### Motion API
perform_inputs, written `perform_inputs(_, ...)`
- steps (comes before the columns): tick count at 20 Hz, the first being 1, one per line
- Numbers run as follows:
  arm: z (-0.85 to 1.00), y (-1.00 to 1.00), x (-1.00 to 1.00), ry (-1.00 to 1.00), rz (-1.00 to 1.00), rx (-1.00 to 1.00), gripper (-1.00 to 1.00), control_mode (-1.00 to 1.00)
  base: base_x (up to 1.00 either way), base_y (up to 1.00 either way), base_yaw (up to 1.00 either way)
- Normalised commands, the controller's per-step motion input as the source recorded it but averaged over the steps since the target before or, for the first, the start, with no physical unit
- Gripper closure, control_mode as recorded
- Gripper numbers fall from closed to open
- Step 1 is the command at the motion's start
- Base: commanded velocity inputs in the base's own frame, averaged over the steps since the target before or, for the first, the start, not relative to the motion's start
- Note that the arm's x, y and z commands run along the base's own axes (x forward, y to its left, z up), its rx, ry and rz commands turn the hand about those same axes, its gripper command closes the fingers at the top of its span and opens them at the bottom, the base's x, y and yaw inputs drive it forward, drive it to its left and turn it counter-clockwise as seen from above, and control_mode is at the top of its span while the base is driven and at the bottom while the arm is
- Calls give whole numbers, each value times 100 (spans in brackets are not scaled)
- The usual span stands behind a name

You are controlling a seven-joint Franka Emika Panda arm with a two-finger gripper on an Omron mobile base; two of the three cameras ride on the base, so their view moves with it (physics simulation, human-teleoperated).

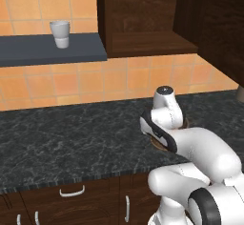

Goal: Open the cabinet, pick up the bread from the cabinet and place it in the basket. Then move the basket to the dining counter.

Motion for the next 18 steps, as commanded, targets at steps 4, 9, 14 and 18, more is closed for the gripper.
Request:
perform_inputs(4,-30,0,15,5,10,0,-100,-100,0,0,0)
perform_inputs(9,-16,0,5,3,8,0,-100,-100,0,0,0)
perform_inputs(14,-10,0,0,2,7,1,100,-100,0,0,0)
perform_inputs(18,-8,7,0,4,4,0,100,-100,0,0,0)
